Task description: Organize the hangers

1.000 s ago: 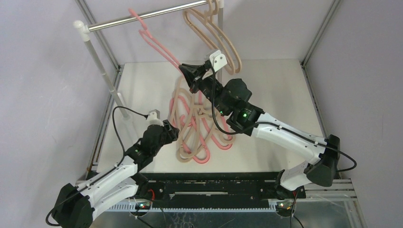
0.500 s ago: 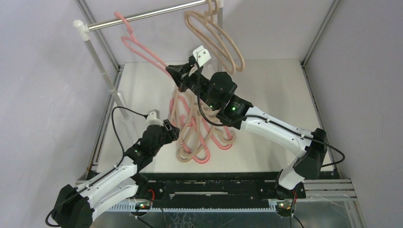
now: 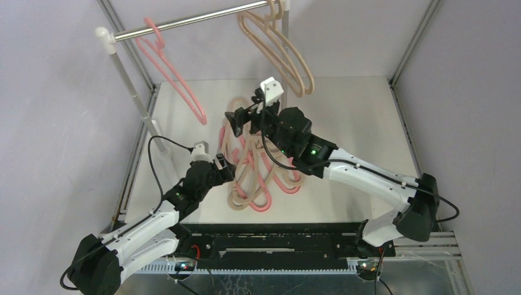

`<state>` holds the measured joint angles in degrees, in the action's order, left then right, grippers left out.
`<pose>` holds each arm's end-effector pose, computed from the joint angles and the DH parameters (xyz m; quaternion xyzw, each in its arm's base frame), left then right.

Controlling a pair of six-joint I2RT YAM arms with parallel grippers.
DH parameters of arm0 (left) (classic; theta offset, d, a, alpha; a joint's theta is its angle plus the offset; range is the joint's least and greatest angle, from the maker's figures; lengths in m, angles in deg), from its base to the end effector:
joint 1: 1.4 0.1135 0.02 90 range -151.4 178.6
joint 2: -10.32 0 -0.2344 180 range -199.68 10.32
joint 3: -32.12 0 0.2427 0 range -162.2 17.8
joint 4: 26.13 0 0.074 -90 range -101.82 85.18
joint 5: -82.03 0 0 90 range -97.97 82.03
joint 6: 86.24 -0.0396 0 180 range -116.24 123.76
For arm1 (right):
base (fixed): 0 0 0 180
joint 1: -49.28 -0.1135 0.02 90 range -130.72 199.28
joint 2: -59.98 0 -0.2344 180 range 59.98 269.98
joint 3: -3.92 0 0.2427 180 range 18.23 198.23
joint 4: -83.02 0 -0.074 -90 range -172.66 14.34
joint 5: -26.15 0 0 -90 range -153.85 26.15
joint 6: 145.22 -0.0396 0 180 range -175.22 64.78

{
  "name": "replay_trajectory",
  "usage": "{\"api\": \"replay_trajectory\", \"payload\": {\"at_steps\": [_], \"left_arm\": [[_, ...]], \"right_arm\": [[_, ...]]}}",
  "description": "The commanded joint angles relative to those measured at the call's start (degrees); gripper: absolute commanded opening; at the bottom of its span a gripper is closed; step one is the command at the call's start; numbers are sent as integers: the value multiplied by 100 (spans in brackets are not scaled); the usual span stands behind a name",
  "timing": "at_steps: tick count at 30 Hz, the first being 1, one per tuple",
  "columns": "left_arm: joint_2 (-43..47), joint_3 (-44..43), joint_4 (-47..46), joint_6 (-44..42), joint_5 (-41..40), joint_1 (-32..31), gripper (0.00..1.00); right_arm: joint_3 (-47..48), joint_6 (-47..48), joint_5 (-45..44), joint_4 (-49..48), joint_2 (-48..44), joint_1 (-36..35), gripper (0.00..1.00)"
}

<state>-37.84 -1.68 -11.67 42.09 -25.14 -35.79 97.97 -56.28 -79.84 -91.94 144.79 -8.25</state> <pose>0.1690 -0.1015 0.1740 -0.1052 0.8481 -0.1948 0.4814 0.1972 0.2895 0.3941 -0.2291 0.6421 0.2724 0.6790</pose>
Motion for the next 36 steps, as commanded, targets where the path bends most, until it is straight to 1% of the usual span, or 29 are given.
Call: {"api": "replay_trajectory", "payload": {"at_steps": [1, 7, 10, 14, 16, 18, 22, 25, 29, 34, 35, 36], "left_arm": [[-141, 49, -391, -278, 105, -15, 85], [-725, 6, -676, -190, 61, -15, 83], [-1074, -8, -904, -146, -84, -17, 80], [-1481, -277, -1007, -544, -262, -17, 74], [-1681, -467, -1022, -861, -240, -15, 71], [-1848, -599, -1051, -992, -178, -34, 68], [-2273, -768, -1120, -1101, -243, -185, 65], [-2661, -954, -1078, -1203, -362, -298, 64], [-3056, -1206, -998, -1394, -652, -500, 63], [-3549, -1527, -828, -1522, -860, -601, 62], [-3640, -1562, -816, -1544, -888, -612, 58], [-3719, -1588, -814, -1543, -901, -612, 52]], "right_arm": [[-473, 111, -682, -199, -842, 106, 100], [-1378, -252, -971, 519, -1626, 250, 100], [-2024, -493, -1135, 760, -2011, 277, 98], [-2852, -883, -1170, 952, -2626, 378, 97], [-3185, -1039, -1180, 1006, -2902, 495, 97], [-3444, -1165, -1116, 1022, -3163, 654, 97], [-3724, -1332, -898, 964, -3466, 1004, 96], [-3868, -1398, -727, 887, -3502, 1205, 95], [-4016, -1490, -584, 843, -3505, 1367, 95], [-4227, -1576, -370, 751, -3694, 1637, 95], [-4268, -1588, -311, 741, -3745, 1697, 95], [-4300, -1603, -253, 732, -3797, 1774, 95]]}}
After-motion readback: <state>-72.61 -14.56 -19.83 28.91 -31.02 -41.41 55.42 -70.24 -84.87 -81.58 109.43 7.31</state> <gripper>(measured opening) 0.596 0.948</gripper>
